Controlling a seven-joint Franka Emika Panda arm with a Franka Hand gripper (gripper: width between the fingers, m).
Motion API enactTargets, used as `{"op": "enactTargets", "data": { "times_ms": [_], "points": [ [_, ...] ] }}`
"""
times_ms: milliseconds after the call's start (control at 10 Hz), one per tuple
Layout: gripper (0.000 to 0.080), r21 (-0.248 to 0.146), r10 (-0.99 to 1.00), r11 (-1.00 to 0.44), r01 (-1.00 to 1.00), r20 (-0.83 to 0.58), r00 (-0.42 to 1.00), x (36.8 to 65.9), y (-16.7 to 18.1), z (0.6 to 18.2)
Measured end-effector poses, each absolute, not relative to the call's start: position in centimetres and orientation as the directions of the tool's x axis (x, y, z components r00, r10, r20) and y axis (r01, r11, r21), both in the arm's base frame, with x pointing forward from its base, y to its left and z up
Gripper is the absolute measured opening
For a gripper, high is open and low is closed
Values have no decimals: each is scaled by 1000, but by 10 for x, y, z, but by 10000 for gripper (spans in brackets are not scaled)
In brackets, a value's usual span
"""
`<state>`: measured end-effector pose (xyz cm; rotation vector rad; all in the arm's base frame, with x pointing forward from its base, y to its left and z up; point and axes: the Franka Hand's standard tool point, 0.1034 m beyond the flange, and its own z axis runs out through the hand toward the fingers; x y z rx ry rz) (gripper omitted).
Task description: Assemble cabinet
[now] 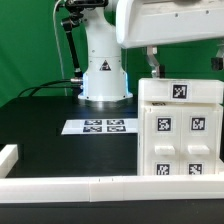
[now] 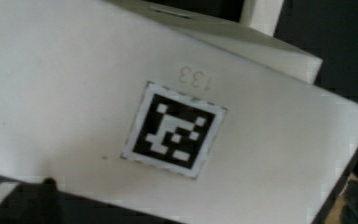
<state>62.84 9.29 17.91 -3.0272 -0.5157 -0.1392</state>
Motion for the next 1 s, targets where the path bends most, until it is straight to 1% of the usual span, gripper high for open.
{"op": "enactTargets", "data": {
  "times_ms": [300, 400, 500, 600, 800, 900, 1000],
  "points": [
    [796, -9, 544, -838, 546, 83, 835, 624, 98, 177],
    [796, -4, 588, -807, 590, 78, 805, 623, 101, 176],
    [796, 9, 657, -753, 658, 70, 751, 622, 102, 176],
    [796, 11, 683, -729, 684, 70, 727, 622, 101, 176],
    [796, 19, 764, -644, 765, 66, 642, 621, 98, 174],
    [796, 28, 814, -580, 814, 57, 578, 620, 96, 172],
    [796, 30, 833, -553, 833, 51, 551, 619, 94, 170]
  ]
}}
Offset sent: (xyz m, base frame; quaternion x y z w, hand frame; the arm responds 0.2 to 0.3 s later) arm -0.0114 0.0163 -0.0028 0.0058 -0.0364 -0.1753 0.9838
